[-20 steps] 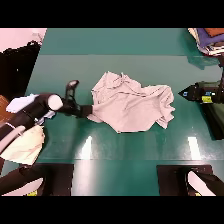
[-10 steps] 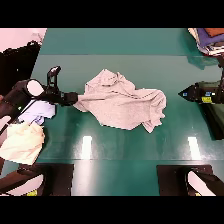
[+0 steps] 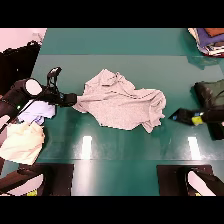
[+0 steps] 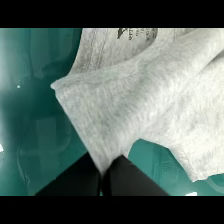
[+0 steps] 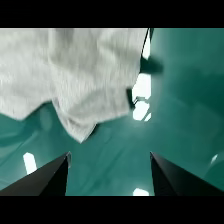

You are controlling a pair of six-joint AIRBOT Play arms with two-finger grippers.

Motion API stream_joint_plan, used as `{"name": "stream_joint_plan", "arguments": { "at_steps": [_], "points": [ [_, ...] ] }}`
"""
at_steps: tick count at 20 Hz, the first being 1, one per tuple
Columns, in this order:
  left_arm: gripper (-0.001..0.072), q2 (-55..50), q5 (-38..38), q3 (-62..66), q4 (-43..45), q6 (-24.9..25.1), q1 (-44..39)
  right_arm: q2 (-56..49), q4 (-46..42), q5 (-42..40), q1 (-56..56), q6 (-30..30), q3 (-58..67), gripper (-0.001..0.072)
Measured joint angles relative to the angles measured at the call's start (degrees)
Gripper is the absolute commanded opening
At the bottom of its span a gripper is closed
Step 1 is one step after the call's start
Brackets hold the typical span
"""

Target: Fold the shirts.

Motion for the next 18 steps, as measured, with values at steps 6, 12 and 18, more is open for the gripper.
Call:
{"name": "stream_joint_plan", "arguments": {
  "at_steps": [6, 12, 18],
  "points": [
    [0.0023, 0.0, 0.26, 0.02, -0.94, 0.26, 0.02, -0.26, 6.12, -9.46, 10.86, 1.95, -10.21, 0.0445],
    [0.0023, 0.0, 0.02, 0.02, -1.25, 0.35, 0.02, -4.96, 8.5, -17.03, 16.39, 4.96, -11.78, 0.0445],
    [0.0023, 0.0, -0.17, 0.02, -1.29, 0.35, 0.02, -9.18, 9.22, -20.7, 17.25, 5.42, -12.11, 0.0101]
  ]
}}
